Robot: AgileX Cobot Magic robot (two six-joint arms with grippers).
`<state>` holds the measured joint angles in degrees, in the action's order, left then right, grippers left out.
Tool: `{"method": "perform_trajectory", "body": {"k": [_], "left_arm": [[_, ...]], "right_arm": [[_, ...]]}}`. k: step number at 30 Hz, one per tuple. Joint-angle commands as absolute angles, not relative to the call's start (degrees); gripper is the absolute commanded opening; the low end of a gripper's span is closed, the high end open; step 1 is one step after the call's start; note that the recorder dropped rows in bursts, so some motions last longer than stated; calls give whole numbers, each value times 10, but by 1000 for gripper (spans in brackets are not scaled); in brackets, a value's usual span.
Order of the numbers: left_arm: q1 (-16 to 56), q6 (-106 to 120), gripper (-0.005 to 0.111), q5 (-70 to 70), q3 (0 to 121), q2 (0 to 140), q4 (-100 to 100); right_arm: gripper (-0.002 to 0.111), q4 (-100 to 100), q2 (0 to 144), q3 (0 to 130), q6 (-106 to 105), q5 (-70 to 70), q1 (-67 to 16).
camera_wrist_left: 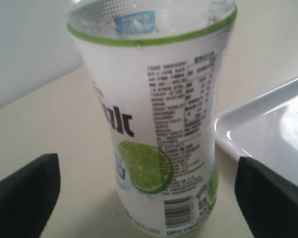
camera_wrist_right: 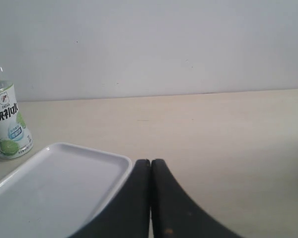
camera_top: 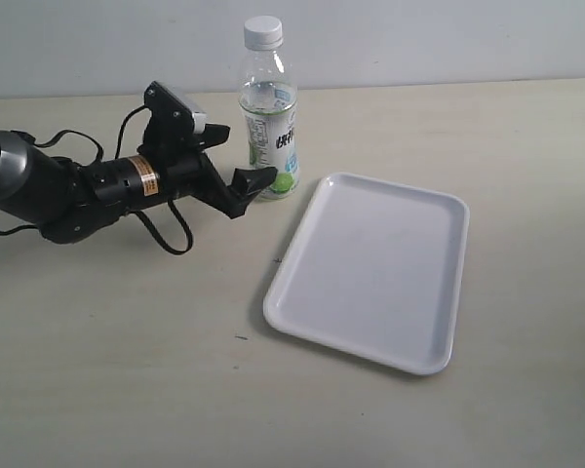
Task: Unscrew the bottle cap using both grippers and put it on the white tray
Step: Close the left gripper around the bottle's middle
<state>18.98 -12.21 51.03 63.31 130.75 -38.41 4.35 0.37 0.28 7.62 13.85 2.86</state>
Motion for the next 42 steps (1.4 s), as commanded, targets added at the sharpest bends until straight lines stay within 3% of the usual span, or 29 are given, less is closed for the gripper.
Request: {"method": "perform_trajectory", "body": {"k": [1,11,42], "left_arm": [[194,-143,91,520,651,1328,-381],[194,-180,91,572,662,1335,-387],[221,-184,90,550,731,1386,-373]], "right_arm": [[0,44,0,0,76,135,31],[0,44,0,0,76,135,31],[0,44,0,0,76,135,31]]}}
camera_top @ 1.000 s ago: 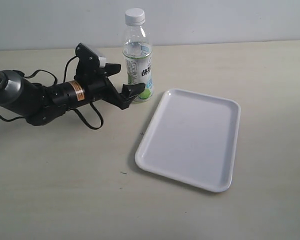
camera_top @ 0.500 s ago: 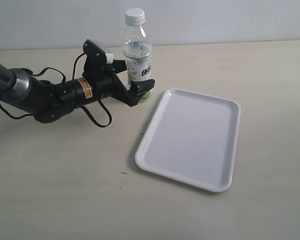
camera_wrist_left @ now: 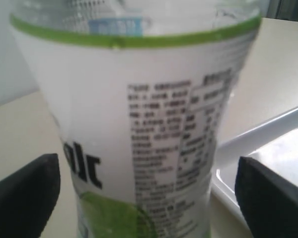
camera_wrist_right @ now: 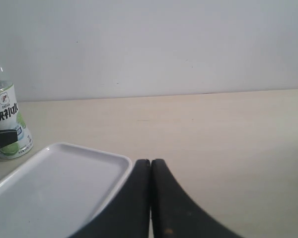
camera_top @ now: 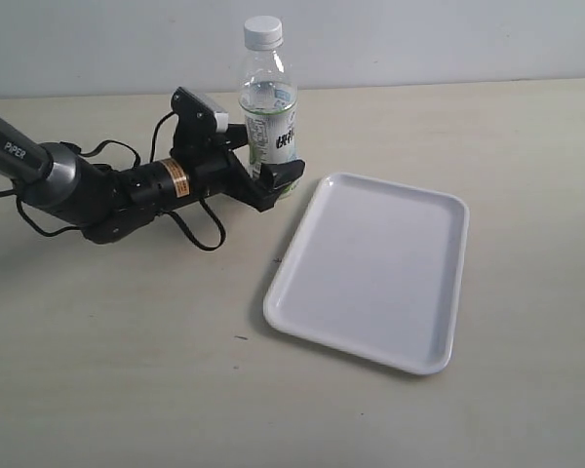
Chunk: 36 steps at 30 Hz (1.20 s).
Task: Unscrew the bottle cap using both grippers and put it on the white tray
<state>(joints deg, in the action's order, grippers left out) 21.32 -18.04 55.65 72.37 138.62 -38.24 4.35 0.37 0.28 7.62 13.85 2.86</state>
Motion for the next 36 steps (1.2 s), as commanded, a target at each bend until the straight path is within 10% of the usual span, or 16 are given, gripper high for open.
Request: {"method": "perform_trajectory", "body": {"k": [1,33,36], "left_arm": [[222,-184,90,550,733,1386,-373],[233,-202,90,551,781,1426,-384],[233,-202,73,551,781,1426,-372]], "right_arm": [[0,47,0,0,76,135,31],[0,47,0,0,76,136,31],[0,47,0,0,76,136,31]]}}
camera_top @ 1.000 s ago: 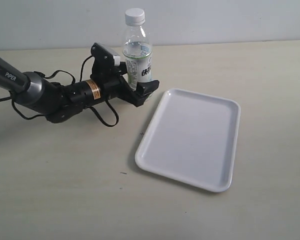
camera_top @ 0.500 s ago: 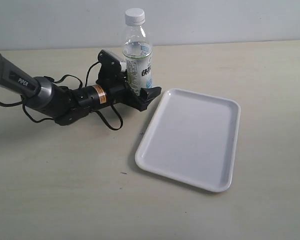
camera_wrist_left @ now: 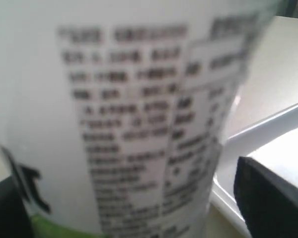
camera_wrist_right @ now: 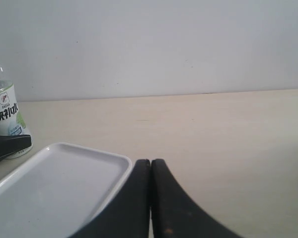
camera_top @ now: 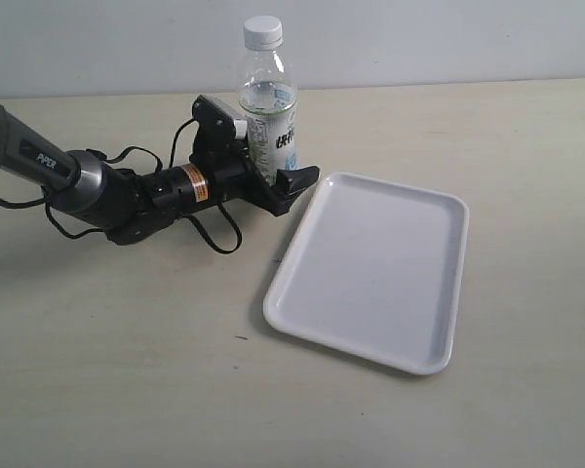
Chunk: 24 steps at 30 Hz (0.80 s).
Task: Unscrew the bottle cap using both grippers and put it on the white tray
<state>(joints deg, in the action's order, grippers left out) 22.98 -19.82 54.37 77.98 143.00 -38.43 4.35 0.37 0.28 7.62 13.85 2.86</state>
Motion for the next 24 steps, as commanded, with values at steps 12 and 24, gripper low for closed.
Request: {"method": "perform_trajectory", "body": {"k": [12,24], "left_arm": [[233,-181,0,550,781,1426,-371],[233,-180,0,563,781,1426,-373]], "right_arm": [[0,44,0,0,76,136,31],[0,44,0,0,76,136,31]]}}
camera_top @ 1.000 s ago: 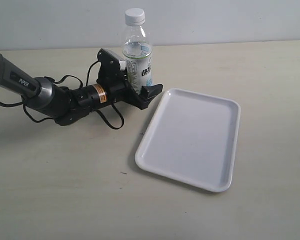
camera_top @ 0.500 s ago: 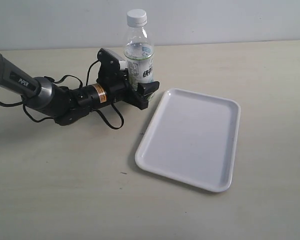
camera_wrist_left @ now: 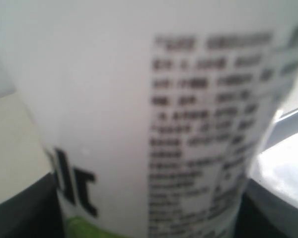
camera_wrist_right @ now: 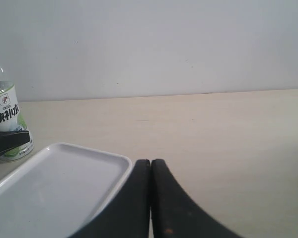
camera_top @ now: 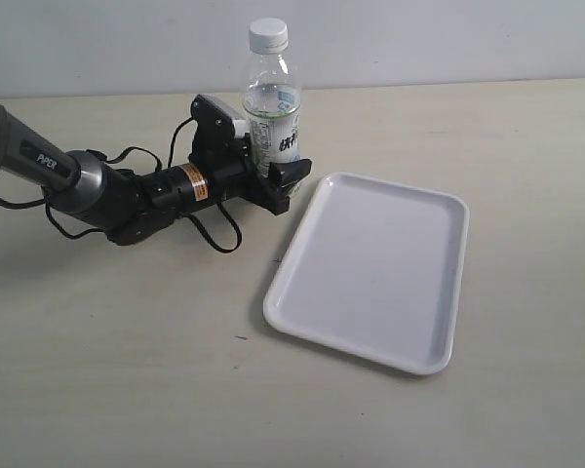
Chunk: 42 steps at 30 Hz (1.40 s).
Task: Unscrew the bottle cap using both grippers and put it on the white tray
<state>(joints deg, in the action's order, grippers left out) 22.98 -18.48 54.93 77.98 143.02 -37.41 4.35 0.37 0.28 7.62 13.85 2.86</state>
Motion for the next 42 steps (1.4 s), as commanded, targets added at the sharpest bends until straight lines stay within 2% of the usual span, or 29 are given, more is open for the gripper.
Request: {"method": "perform_trajectory", "body": {"k": [1,10,17,28,35,42], "left_arm": [[233,-180,0,563,781,1426,-374],[233,-180,0,563,781,1426,-374],[233,-180,0,563,781,1426,-374],[233,-180,0,564,781,1426,-374],[233,-180,0,565,781,1426,-374],[233,-180,0,565,781,1426,-375]], "right_arm": [[0,52,0,0,71,136,31],[0,59,0,0,67,132,31],[0,-57,0,0,146,51,31],[0,-211,0,0,262,4,31],[0,-211,0,0,261,-164,31],[0,-187,0,27,217,-215,31]]}}
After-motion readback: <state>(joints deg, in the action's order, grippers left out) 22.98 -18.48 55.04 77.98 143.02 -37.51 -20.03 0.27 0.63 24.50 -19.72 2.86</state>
